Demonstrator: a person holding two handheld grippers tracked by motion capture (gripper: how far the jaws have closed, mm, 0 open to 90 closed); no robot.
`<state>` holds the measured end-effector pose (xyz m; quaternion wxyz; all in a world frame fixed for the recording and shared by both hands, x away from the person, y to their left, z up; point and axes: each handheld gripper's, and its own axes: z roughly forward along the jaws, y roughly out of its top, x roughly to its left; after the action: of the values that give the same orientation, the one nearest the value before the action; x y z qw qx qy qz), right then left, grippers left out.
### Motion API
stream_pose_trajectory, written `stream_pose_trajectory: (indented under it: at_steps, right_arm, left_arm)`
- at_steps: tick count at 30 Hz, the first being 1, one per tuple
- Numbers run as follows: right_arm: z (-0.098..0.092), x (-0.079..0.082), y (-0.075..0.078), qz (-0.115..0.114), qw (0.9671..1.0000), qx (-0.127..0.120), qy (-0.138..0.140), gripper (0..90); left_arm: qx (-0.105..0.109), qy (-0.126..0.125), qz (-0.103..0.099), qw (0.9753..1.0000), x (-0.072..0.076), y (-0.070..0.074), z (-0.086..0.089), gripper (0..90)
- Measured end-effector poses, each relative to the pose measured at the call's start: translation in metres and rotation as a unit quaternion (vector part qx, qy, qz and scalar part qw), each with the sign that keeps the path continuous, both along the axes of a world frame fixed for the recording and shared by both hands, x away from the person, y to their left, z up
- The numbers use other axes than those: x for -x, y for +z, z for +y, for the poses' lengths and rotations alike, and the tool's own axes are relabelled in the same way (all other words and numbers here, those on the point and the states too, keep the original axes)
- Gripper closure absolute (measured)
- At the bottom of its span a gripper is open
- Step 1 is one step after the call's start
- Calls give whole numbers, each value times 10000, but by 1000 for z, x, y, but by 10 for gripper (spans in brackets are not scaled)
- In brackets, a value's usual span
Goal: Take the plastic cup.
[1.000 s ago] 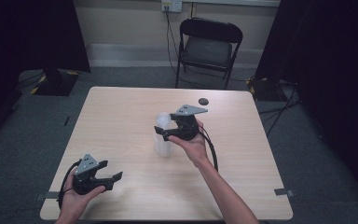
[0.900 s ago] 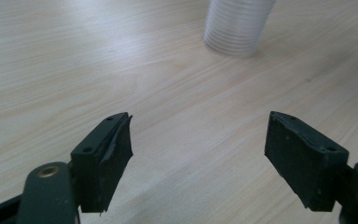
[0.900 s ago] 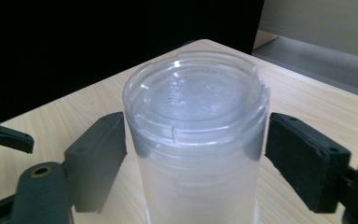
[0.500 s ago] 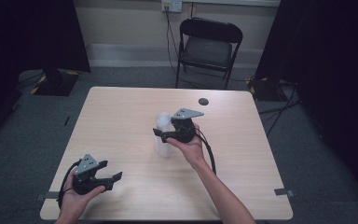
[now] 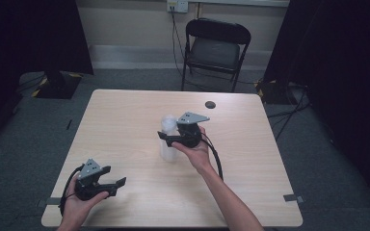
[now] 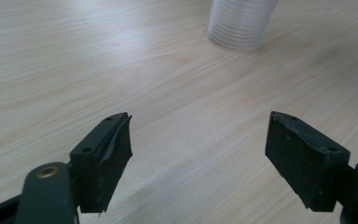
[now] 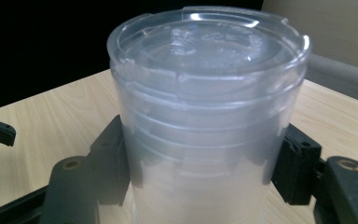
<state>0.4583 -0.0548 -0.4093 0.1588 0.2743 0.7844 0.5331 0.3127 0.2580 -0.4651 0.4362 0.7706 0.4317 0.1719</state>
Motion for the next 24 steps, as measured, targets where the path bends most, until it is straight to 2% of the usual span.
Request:
stream_pose_trajectory:
  at_steps: [10, 22, 24]
  right_arm:
    - [1, -1, 3, 17, 9999, -100, -26, 321]
    - [1, 0, 15, -138, 9998, -159, -31, 327]
    - [1, 0, 16, -109, 9998, -184, -38, 327]
  left_arm:
    - [19, 5, 9, 10000, 0, 0, 0, 222]
    - [2, -6, 31, 10000, 0, 0, 0, 223]
    - [5, -6, 39, 10000, 0, 0, 0, 222]
